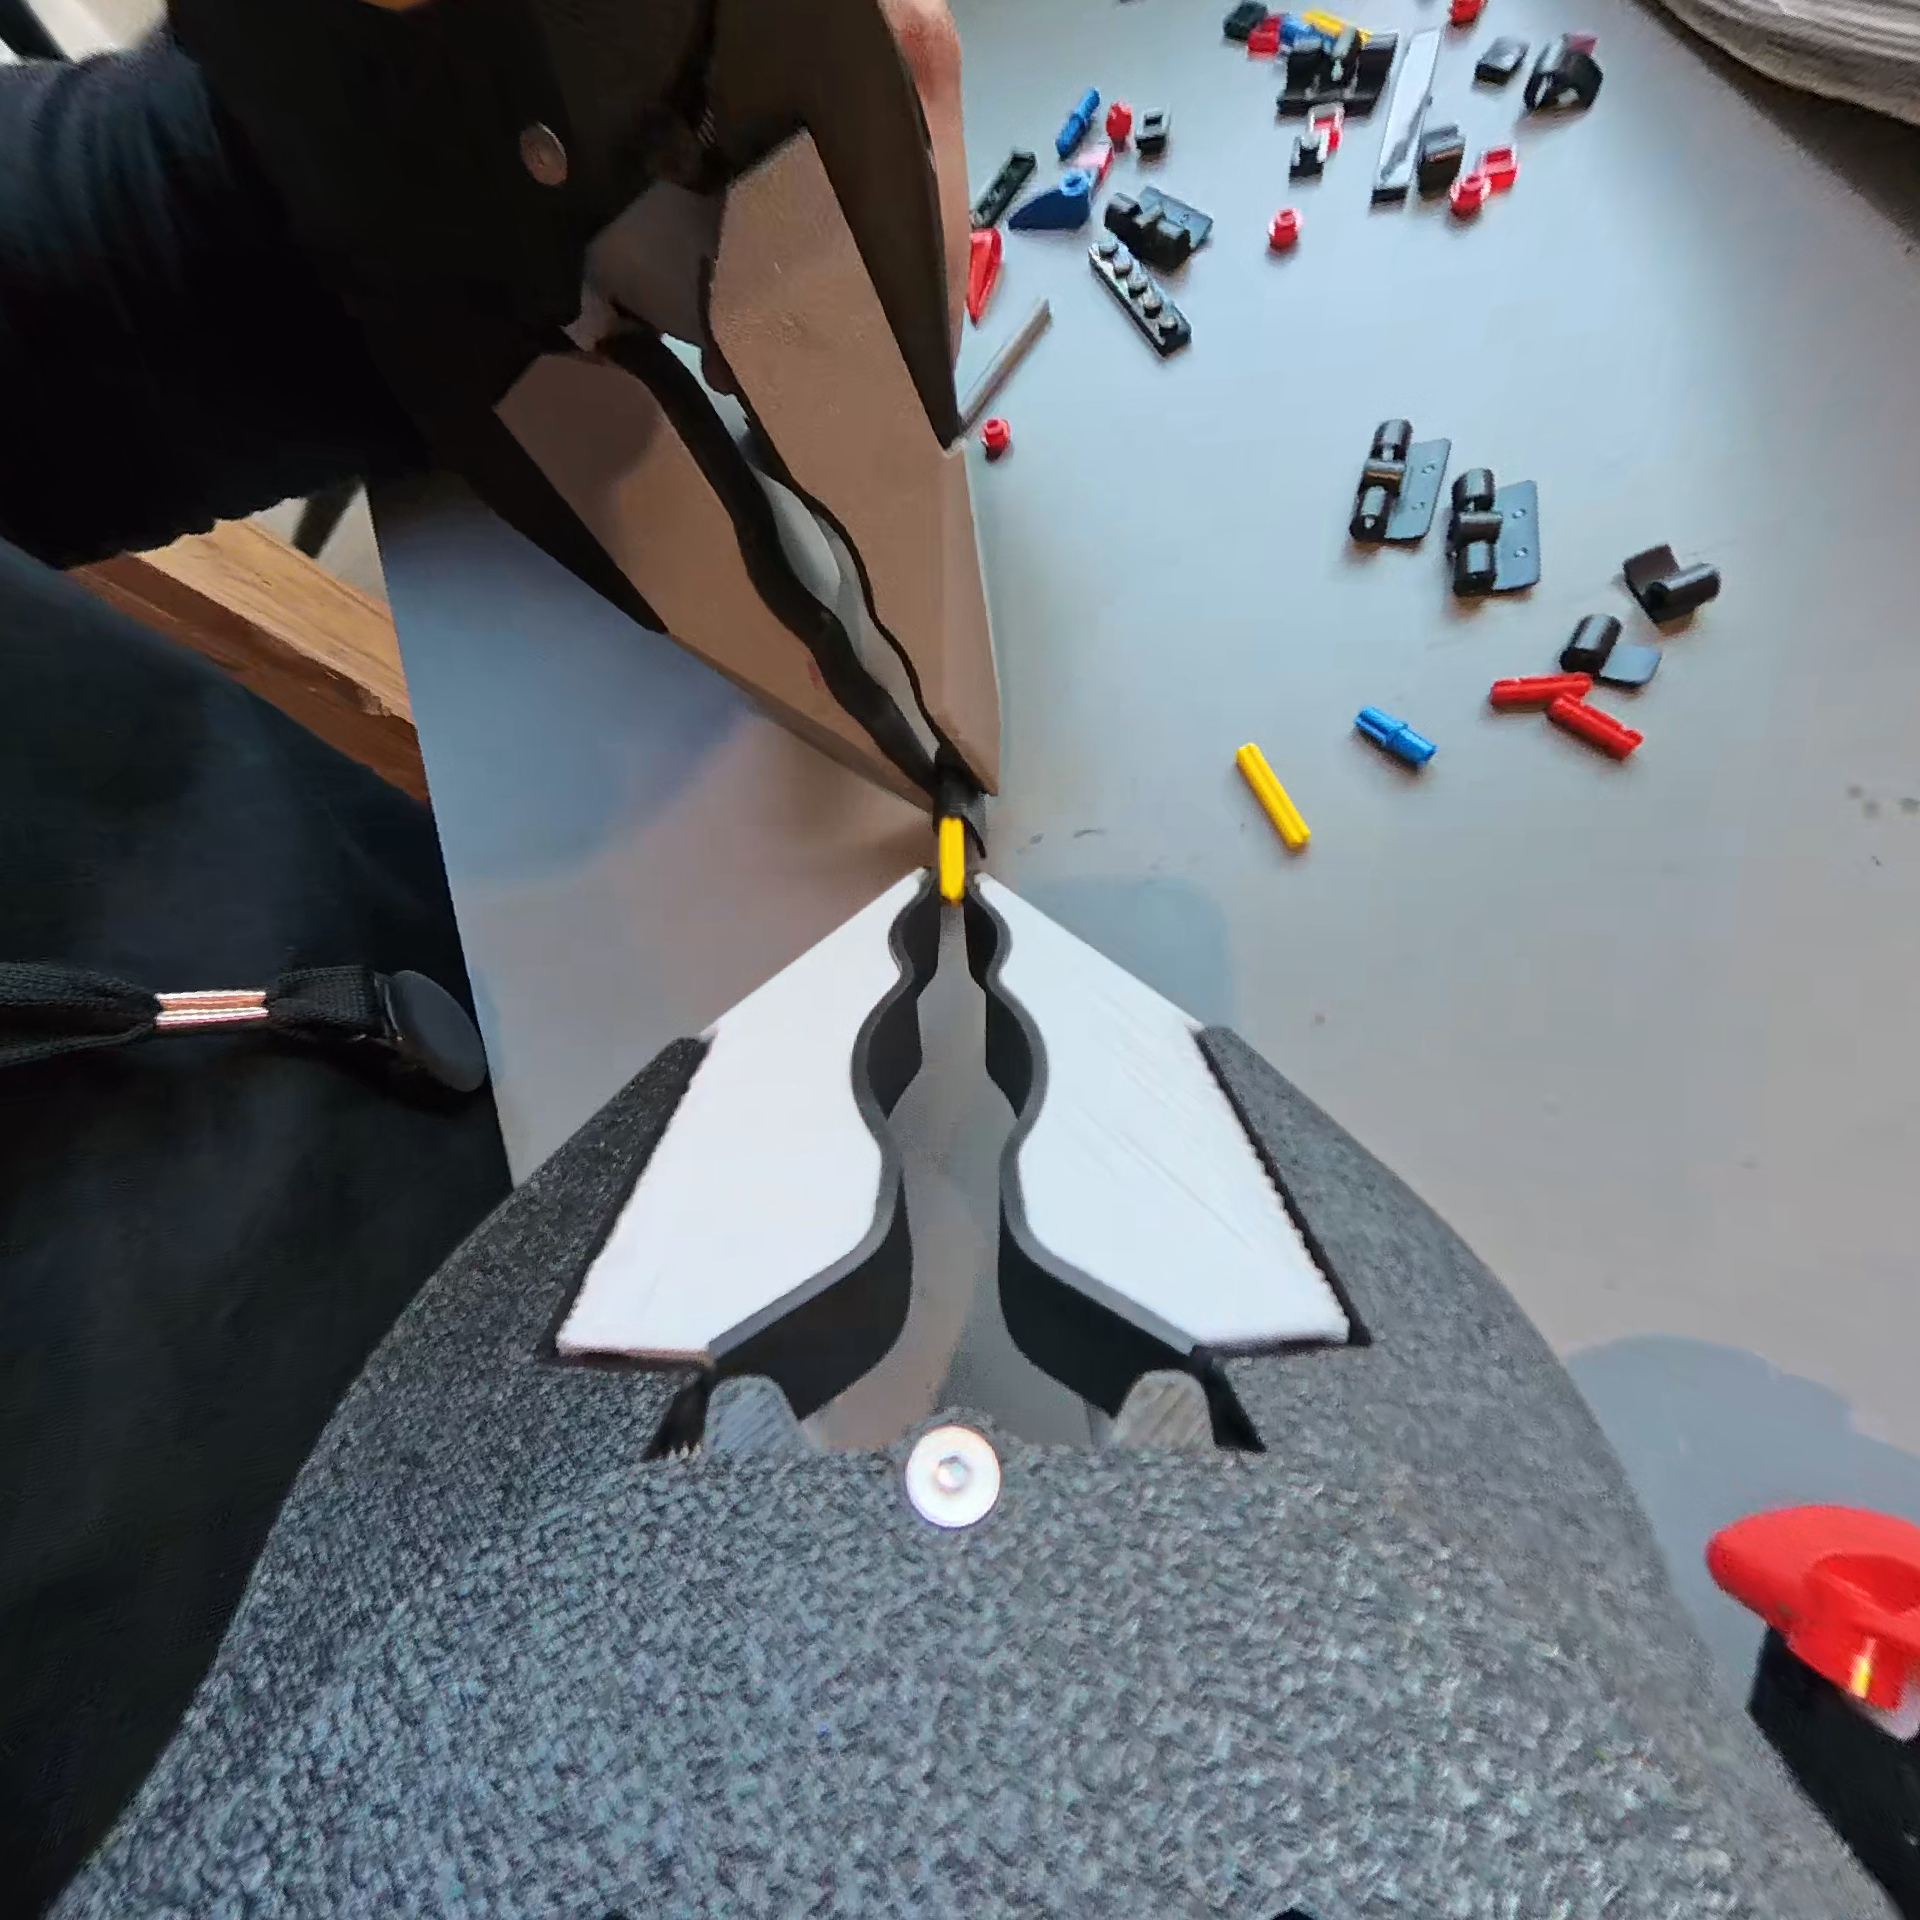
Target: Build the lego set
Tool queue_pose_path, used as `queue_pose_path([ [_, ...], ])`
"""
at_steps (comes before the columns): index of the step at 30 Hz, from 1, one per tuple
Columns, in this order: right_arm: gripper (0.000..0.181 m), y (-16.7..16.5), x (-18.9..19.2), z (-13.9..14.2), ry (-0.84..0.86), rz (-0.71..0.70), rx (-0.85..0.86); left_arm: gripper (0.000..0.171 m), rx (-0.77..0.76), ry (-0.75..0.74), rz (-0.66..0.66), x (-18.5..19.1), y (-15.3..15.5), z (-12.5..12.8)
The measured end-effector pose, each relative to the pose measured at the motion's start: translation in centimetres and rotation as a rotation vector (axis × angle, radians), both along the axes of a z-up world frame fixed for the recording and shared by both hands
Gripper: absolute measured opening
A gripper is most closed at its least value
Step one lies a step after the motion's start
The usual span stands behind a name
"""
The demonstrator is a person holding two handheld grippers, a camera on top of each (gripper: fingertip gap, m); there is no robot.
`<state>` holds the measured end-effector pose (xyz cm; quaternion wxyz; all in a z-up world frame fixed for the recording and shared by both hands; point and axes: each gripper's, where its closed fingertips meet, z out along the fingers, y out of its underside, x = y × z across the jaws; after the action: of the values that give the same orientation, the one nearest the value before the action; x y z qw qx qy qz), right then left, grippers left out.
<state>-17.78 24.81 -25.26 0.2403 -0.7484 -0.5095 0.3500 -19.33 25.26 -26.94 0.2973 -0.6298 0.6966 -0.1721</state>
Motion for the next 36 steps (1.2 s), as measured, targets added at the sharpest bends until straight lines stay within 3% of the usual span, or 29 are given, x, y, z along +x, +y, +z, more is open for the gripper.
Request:
queue_pose_path([
  [16,0.004,0.5,0.6,-1.7,-0.011,-0.04,-0.082,0.006,0.062,-0.11,-0.016,1.4,0.7,-0.2],
  [23,0.002,0.5,0.6,-1.8,-0.008,-0.01,-0.076,0.005,0.094,-0.054,-0.012,1.4,0.8,-0.2],
  [32,0.002,0.3,0.4,-1.9,-0.107,0.131,0.069,0.004,0.325,0.097,-0.139,1.5,0.4,-0.2],
  [36,0.001,0.4,0.3,-1.9,-0.109,0.142,0.043,0.004,0.329,0.121,-0.114,1.5,0.5,-0.2],
])
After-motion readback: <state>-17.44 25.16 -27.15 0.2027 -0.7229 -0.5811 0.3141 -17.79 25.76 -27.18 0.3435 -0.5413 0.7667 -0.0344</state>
